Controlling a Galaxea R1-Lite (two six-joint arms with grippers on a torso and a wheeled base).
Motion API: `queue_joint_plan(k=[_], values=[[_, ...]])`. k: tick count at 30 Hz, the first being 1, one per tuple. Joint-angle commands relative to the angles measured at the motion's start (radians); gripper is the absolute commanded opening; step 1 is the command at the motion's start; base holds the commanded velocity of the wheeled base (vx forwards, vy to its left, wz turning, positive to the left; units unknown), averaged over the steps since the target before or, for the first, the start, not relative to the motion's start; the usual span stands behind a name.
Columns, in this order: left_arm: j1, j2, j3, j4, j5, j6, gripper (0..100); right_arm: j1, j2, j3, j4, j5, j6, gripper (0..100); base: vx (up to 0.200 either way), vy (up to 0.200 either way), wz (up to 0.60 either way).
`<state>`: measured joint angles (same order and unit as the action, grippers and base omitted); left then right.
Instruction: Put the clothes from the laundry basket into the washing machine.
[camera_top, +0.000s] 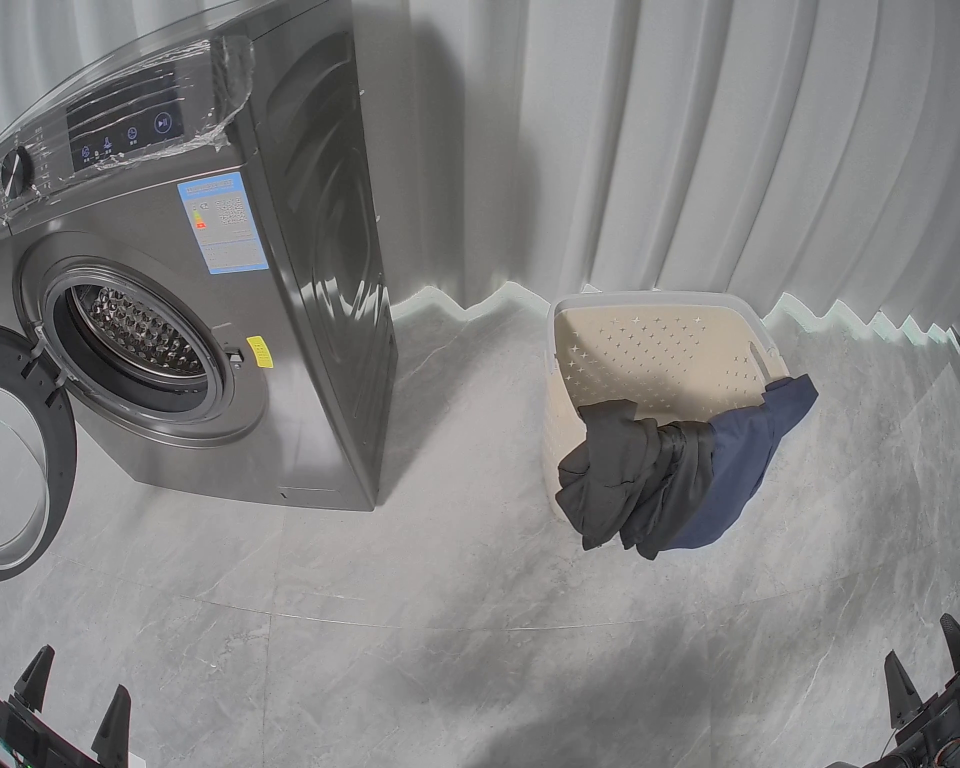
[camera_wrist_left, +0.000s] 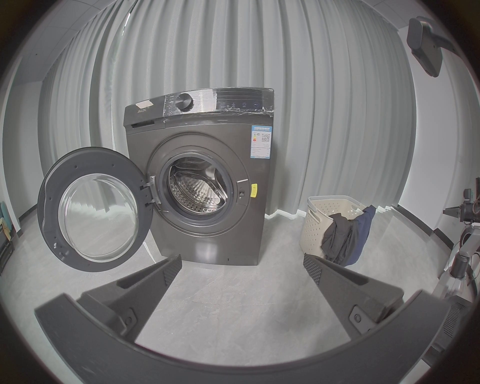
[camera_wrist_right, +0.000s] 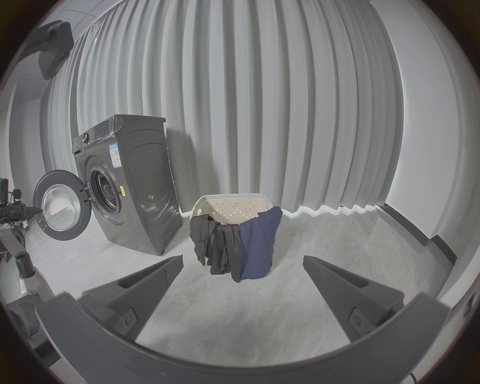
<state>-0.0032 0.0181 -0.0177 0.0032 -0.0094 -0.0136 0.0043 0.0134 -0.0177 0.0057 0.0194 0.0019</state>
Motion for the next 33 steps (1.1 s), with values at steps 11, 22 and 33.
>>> queue_joint_plan(k=[11, 22, 33], values=[[0.000, -0.018, 0.016, 0.000, 0.000, -0.003, 100, 0.000, -0.013, 0.016, 0.000, 0.001, -0.002, 100, 0.000, -0.073, 0.00], [0.000, -0.018, 0.016, 0.000, 0.000, -0.002, 100, 0.000, -0.013, 0.016, 0.000, 0.001, -0.002, 100, 0.109, 0.000, 0.00], [0.000, -0.018, 0.016, 0.000, 0.000, -0.003, 100, 0.000, -0.013, 0.016, 0.000, 0.002, -0.002, 100, 0.109, 0.000, 0.00]])
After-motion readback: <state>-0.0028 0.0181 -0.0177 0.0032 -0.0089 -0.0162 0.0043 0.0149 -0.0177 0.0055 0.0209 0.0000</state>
